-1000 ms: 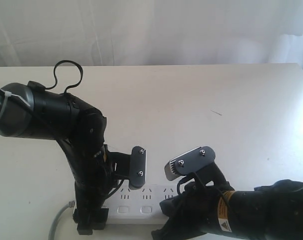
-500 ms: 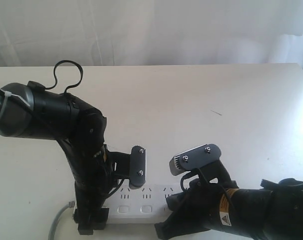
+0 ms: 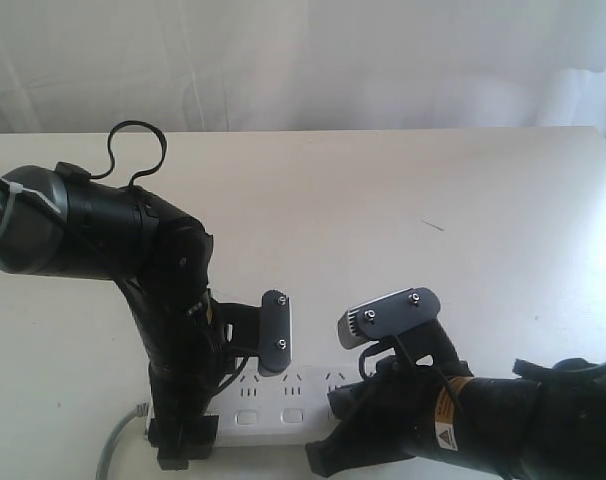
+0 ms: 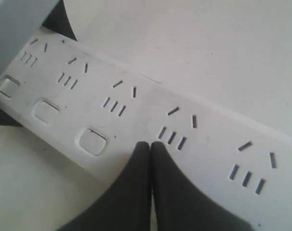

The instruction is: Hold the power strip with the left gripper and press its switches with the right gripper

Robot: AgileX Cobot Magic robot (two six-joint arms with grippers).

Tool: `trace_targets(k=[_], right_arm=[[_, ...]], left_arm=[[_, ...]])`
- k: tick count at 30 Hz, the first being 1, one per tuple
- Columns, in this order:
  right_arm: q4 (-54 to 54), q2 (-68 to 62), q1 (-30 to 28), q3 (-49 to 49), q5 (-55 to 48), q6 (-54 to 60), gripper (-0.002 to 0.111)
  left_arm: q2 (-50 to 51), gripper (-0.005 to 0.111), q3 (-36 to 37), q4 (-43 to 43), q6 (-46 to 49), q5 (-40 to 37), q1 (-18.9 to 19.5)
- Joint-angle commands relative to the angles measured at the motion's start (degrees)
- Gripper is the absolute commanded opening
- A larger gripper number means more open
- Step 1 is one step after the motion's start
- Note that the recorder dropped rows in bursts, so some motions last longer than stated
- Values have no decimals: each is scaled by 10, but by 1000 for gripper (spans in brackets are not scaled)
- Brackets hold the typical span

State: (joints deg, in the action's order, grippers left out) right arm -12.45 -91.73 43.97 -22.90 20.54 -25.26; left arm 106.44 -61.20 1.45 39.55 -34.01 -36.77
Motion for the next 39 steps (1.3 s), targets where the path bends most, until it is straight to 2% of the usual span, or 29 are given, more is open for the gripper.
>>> trace_targets(k=[1, 15, 22, 26, 39], right_arm=[[-4, -40, 0, 3, -12, 10, 0], [-6, -51, 0, 3, -27, 11, 0], [-7, 36, 0, 3, -43, 9, 0], [-7, 37, 0, 3, -72, 9, 0], [-7, 36, 0, 23, 20, 6, 0]], left_arm=[[28, 0, 19, -9, -34, -15, 1], [28, 0, 19, -9, -38, -16, 1], [28, 0, 19, -9, -39, -16, 1], [28, 0, 19, -9, -40, -16, 1], [28, 0, 19, -9, -40, -16, 1]])
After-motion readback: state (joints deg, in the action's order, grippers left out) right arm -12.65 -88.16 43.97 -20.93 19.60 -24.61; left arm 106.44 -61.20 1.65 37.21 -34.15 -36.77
